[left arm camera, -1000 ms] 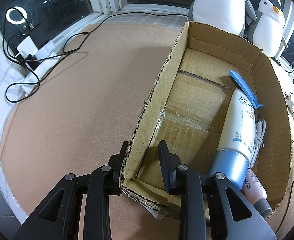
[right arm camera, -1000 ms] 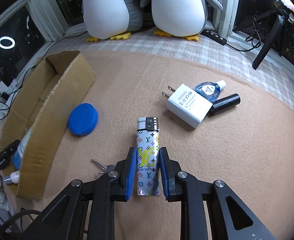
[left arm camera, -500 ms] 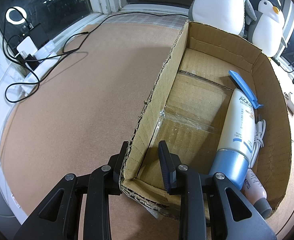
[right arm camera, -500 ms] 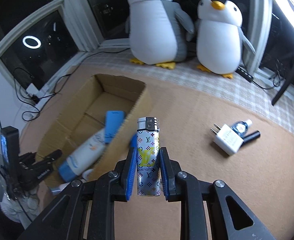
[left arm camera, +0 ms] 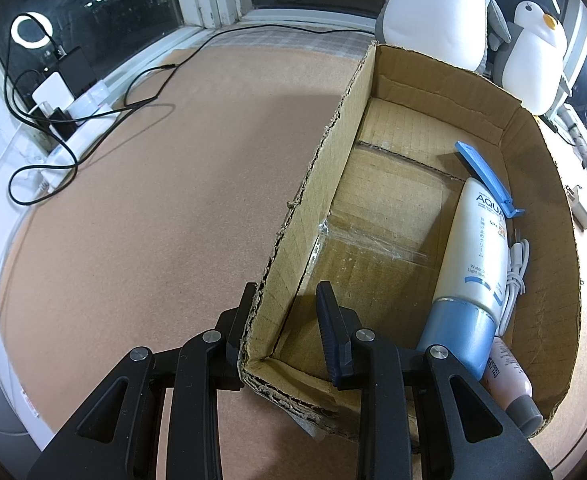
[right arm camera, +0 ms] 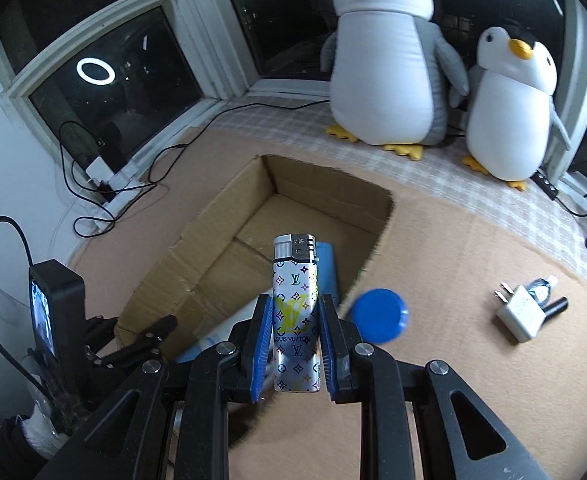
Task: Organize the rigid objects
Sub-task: 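Carry the lighter into the box and open the right gripper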
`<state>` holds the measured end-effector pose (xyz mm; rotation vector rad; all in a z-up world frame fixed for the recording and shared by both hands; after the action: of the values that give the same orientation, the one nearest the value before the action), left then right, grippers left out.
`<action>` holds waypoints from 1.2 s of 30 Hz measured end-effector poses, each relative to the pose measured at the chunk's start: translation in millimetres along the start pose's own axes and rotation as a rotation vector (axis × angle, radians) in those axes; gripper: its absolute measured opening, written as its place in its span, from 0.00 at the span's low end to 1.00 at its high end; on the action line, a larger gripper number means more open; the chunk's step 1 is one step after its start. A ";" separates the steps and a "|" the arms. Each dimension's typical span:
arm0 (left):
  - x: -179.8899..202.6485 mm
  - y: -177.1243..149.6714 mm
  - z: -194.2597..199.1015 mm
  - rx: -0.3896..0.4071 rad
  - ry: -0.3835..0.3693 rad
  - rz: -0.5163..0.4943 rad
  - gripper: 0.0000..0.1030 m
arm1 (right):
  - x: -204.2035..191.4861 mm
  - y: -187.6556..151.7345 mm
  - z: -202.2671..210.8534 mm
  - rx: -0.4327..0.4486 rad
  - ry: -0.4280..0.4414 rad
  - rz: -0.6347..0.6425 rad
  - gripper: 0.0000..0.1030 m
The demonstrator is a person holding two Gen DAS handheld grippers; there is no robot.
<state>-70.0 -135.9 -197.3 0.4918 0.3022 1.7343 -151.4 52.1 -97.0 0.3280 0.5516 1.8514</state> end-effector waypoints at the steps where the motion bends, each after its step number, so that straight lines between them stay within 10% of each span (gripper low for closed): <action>1: 0.0 -0.1 0.2 0.000 0.000 -0.001 0.26 | -2.5 0.4 -1.8 -0.003 0.005 0.002 0.20; 18: -0.2 0.0 0.0 0.000 0.000 -0.001 0.26 | -35.8 -5.4 -17.3 -0.030 0.033 0.044 0.21; 22: -0.4 -0.2 0.3 0.000 0.000 -0.001 0.26 | -40.4 -4.6 -13.2 -0.005 0.005 0.064 0.44; 36: -0.7 -0.1 0.1 -0.001 0.000 -0.001 0.26 | -44.7 -2.9 -2.0 0.038 -0.044 0.094 0.57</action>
<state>-69.8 -136.5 -197.4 0.4906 0.3019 1.7331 -134.8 10.5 -98.4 0.4253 0.5503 1.9211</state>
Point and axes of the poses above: each gripper's, at about its wrist camera, not at the fingertips, and z roughly against the way its jaws point, x to its right, y to its top, the point moved 3 cm from there along -z, roughly the way its jaws point, and after that the axes turned 13 degrees about -y, right-handed, at the moved point
